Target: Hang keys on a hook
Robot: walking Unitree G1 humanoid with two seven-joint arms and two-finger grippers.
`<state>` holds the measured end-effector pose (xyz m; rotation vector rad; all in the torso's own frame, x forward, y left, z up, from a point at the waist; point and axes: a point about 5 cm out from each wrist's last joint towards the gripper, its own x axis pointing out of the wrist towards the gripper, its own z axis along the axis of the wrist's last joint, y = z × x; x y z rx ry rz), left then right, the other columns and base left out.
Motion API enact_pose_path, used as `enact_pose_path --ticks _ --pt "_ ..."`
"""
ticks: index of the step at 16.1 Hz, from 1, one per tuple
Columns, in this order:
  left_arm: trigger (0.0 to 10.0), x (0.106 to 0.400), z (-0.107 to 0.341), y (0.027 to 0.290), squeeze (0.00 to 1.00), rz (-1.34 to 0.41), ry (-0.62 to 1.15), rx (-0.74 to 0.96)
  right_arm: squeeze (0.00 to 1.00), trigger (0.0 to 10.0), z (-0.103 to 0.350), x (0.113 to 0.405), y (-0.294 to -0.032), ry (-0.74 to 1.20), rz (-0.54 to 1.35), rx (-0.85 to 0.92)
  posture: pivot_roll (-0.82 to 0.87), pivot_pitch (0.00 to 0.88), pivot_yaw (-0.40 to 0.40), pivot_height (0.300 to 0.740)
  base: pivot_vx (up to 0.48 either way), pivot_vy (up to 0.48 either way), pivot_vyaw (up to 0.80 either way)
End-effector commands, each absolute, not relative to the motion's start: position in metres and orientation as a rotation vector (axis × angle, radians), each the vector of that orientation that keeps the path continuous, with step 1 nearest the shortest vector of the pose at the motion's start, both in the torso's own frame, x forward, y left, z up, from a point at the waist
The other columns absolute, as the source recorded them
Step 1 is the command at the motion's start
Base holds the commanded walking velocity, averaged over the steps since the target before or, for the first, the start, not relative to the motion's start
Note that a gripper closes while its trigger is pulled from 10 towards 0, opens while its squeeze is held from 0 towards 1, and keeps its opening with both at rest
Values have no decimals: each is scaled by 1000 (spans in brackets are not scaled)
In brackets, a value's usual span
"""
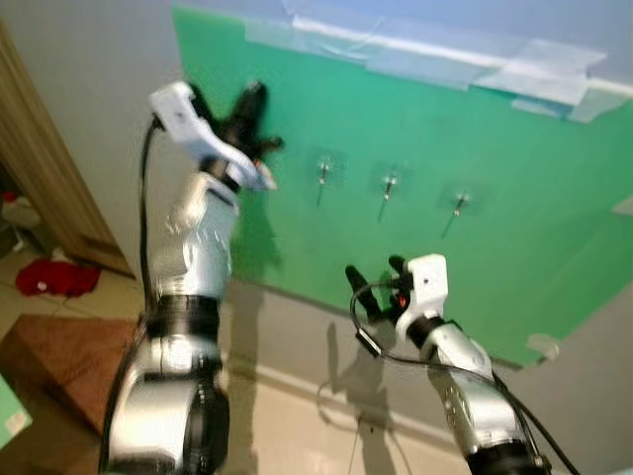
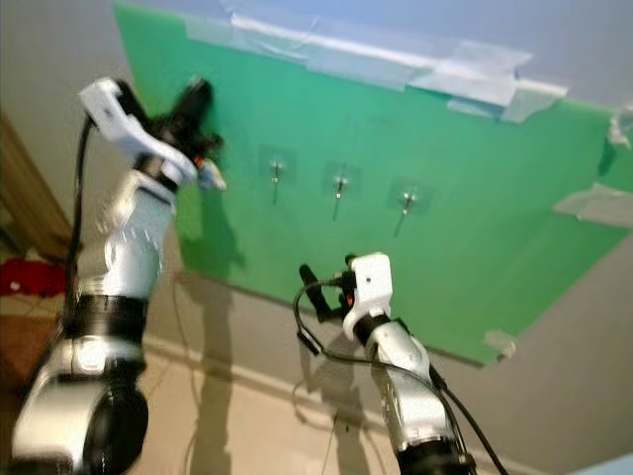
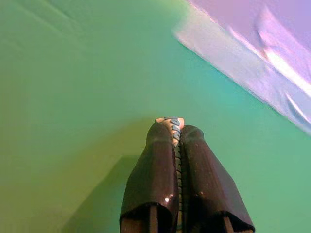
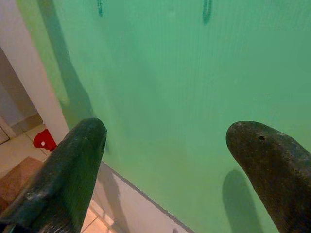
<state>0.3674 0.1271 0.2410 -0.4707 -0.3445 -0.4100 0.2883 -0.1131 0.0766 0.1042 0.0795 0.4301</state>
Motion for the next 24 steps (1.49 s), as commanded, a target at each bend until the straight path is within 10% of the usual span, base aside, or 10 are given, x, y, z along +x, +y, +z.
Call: enact_pose_path --ticks 1,17,24 --pt "0 361 247 120 0 -443 -342 -426 0 10000 79 288 -117 80 421 106 -33 0 -16 740 0 0 0" --pt "0 330 254 133 0 -661 -280 -998 0 10000 79 292 -114 90 449 102 -9 0 -31 740 0 0 0" --pt "0 351 251 126 0 -399 -191 382 0 10000 92 302 -114 52 444 108 7 0 -34 740 0 0 0"
